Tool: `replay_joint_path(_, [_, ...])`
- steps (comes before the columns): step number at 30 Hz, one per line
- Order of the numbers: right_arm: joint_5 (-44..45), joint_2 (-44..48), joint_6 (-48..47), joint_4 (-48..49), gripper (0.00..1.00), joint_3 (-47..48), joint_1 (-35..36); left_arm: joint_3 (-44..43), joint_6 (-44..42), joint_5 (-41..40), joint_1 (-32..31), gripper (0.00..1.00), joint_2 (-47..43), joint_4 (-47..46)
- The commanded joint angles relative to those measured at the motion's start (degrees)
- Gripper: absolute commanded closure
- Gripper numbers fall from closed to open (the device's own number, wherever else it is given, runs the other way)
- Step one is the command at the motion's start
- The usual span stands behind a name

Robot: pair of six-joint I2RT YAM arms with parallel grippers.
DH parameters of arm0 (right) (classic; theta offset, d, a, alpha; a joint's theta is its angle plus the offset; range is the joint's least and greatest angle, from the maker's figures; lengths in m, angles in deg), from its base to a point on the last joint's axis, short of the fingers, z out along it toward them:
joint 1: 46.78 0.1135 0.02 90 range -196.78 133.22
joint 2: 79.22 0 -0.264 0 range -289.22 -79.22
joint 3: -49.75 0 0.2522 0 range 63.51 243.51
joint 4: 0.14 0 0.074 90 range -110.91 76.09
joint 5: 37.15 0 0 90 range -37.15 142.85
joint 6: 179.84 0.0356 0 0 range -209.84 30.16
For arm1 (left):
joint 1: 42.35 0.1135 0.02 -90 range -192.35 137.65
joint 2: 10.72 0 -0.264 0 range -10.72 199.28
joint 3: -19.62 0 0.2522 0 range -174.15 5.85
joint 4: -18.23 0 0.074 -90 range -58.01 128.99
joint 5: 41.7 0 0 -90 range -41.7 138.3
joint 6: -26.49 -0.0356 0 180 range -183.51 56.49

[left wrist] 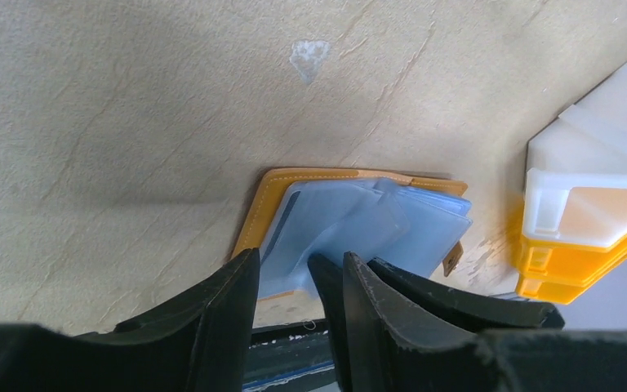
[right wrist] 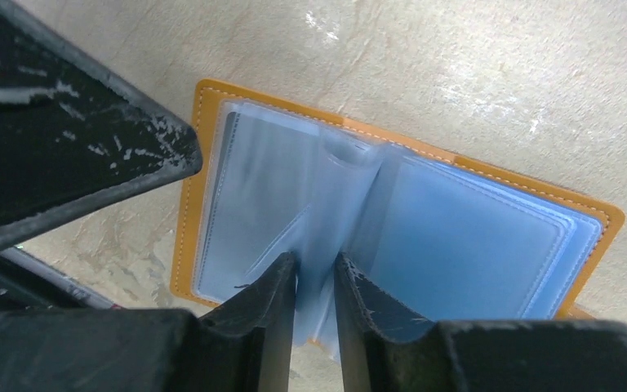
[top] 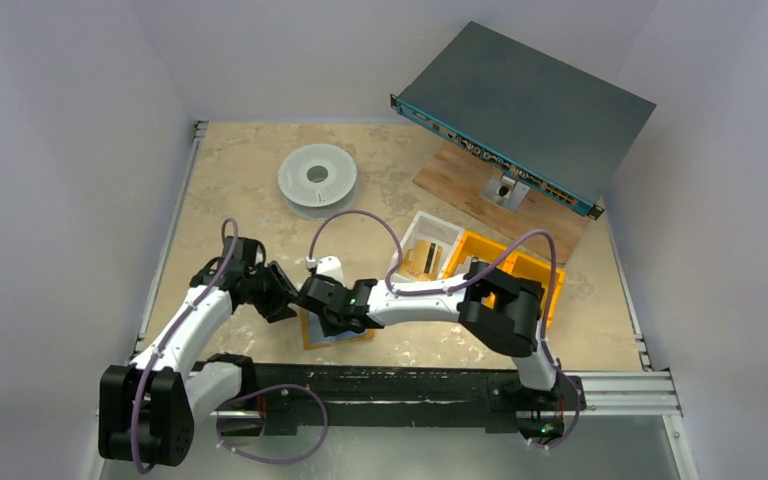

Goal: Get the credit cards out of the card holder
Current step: Remove the credit card from the card holder.

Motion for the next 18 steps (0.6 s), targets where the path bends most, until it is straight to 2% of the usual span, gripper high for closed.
replay_joint_path(1, [-9.57,-0.28,2.22,5.52,0.8,-7.97,-2.19,1.23,-2.2,3.1,0.34,0.59,0.95,-2.92])
replay_joint_path(8, [-16.57,2.0,2.97,14.25,0.83,-14.07,-4.9,1.9,-2.3,4.3,-3.72,0.6,2.58,-4.81])
replay_joint_path(18, [-22.99,3.55,4.37,22.52,0.88,-21.13,-8.83,2.53,-0.9,-1.98,-8.98,0.61,3.89,-4.55])
